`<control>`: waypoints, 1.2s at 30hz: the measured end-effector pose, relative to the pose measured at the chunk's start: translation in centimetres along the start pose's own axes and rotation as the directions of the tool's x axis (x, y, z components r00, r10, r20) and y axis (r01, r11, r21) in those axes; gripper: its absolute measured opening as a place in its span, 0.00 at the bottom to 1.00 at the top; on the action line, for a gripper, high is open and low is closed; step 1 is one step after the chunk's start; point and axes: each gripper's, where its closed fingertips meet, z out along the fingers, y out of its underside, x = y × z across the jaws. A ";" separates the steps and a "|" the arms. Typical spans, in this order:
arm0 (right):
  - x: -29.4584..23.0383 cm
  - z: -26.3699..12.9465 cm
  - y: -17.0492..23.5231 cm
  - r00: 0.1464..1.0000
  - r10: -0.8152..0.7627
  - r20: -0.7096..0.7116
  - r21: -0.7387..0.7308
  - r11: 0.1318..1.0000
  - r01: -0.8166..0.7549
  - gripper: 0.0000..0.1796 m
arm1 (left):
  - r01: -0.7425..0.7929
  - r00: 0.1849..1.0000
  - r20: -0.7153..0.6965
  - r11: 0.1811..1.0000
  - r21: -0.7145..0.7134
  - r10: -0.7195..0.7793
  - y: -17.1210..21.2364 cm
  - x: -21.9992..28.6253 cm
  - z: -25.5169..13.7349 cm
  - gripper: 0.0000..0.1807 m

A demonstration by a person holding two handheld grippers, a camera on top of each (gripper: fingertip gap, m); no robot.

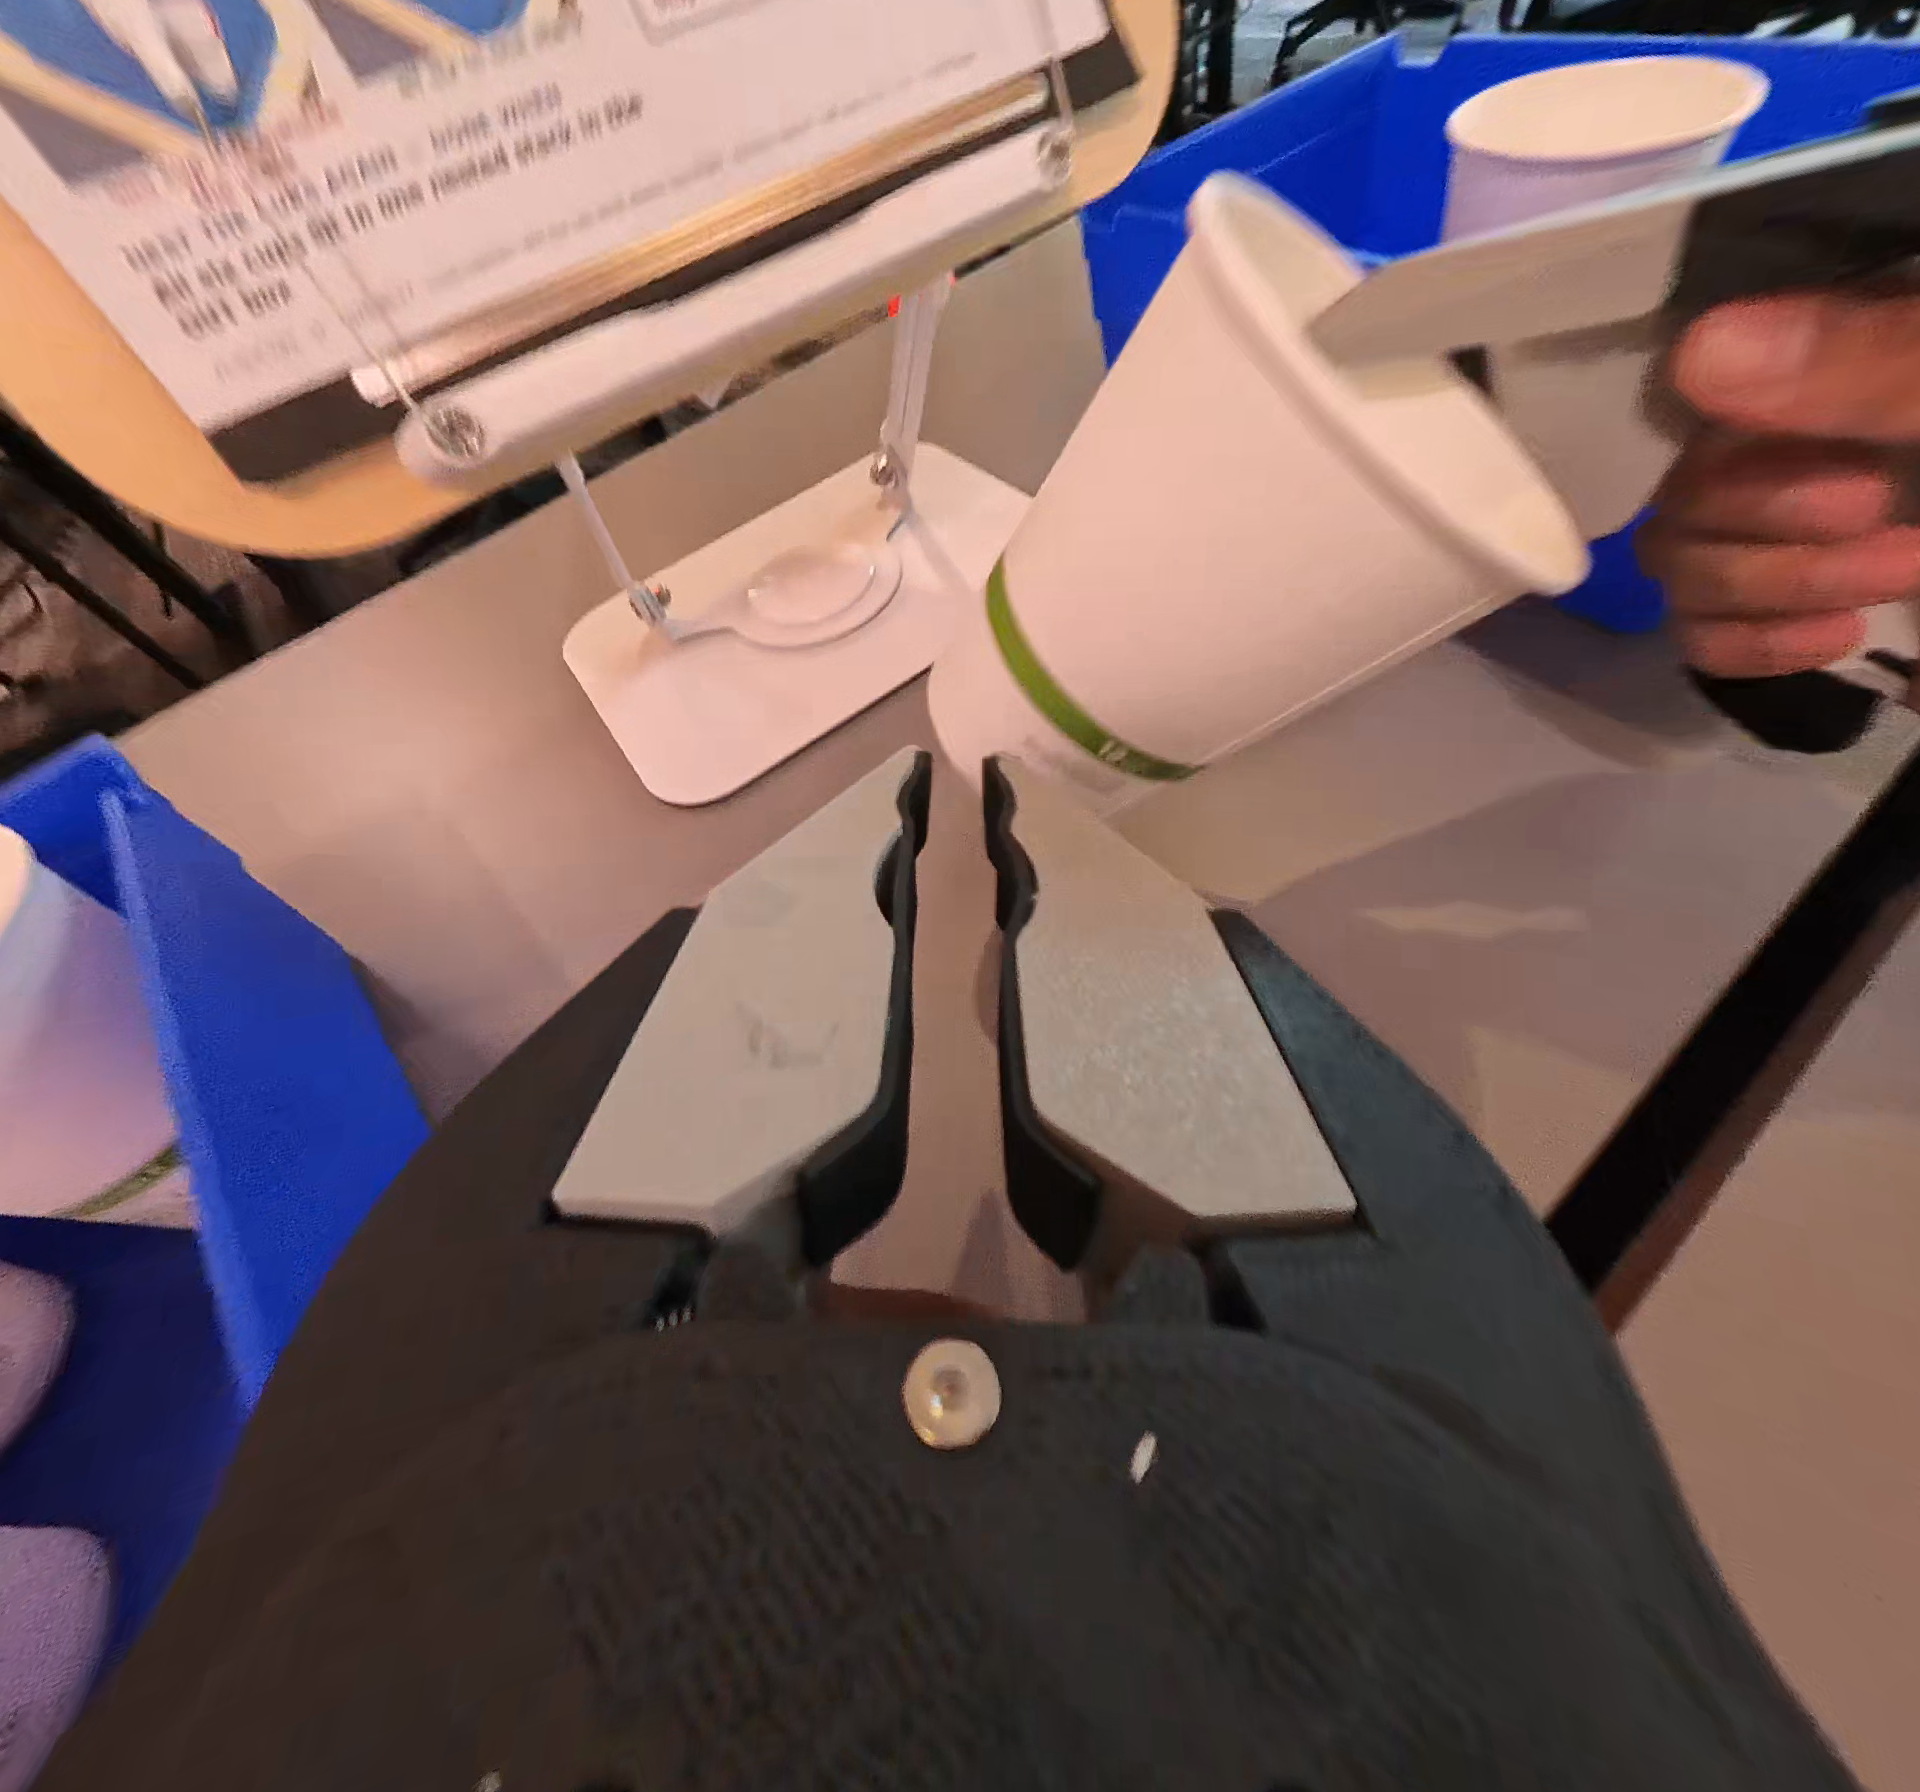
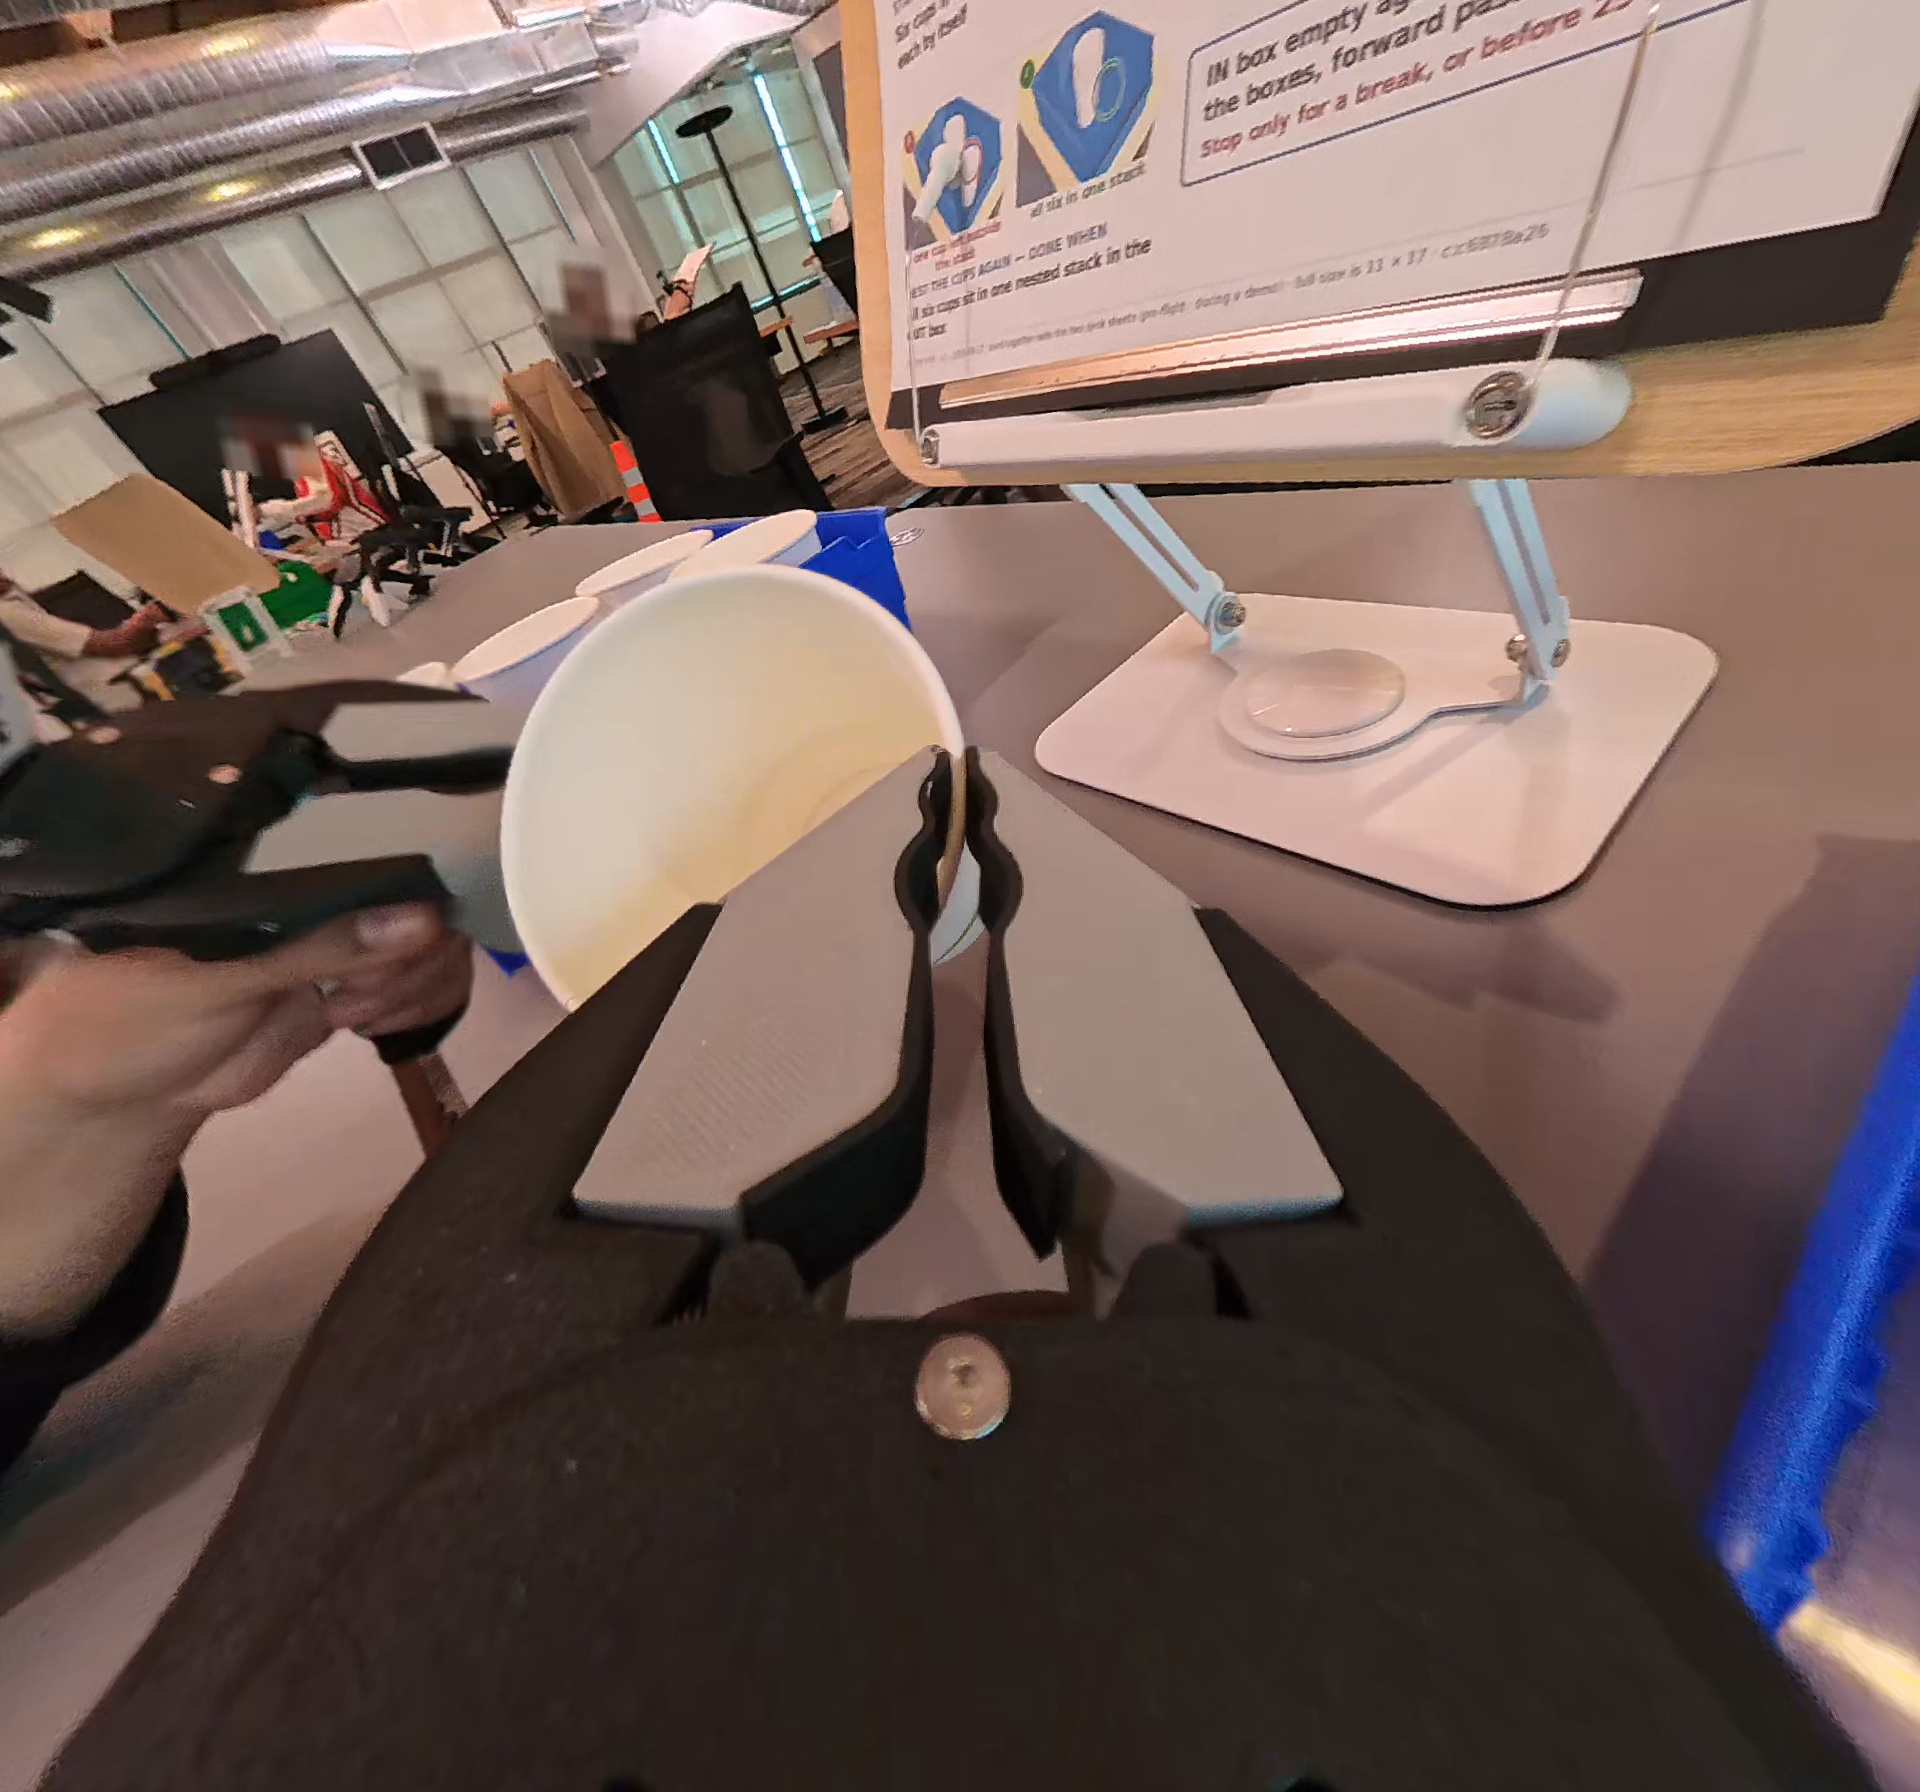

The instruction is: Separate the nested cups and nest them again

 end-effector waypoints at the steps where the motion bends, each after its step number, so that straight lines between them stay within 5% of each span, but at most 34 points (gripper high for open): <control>1: 0.3 -0.1 -0.1 1.000 -0.001 -0.012 0.008 1.000 0.001 0.00 | 0.031 1.000 0.005 1.000 -0.003 -0.031 0.7 -0.2 0.7 0.06; 10: 0.1 -1.8 -2.9 1.000 0.001 -0.011 0.092 0.996 0.001 0.00 | 0.036 0.999 -0.015 0.998 -0.054 -0.036 4.0 0.1 2.9 0.10; 21: 1.3 -10.4 -13.5 0.991 -0.049 -0.125 0.275 0.958 0.082 0.00 | 0.025 0.999 -0.041 0.997 -0.067 -0.028 4.4 0.5 3.0 0.10; 28: 8.7 -16.0 -17.7 0.928 -0.122 -0.353 0.037 0.989 0.144 0.00 | 0.048 0.997 -0.051 0.996 -0.069 -0.051 4.4 0.4 2.9 0.10; 36: 15.1 -17.2 -14.7 0.860 -0.172 -0.481 -0.293 0.956 0.027 0.00 | 0.032 0.997 -0.063 0.997 -0.069 -0.036 4.2 0.8 2.7 0.10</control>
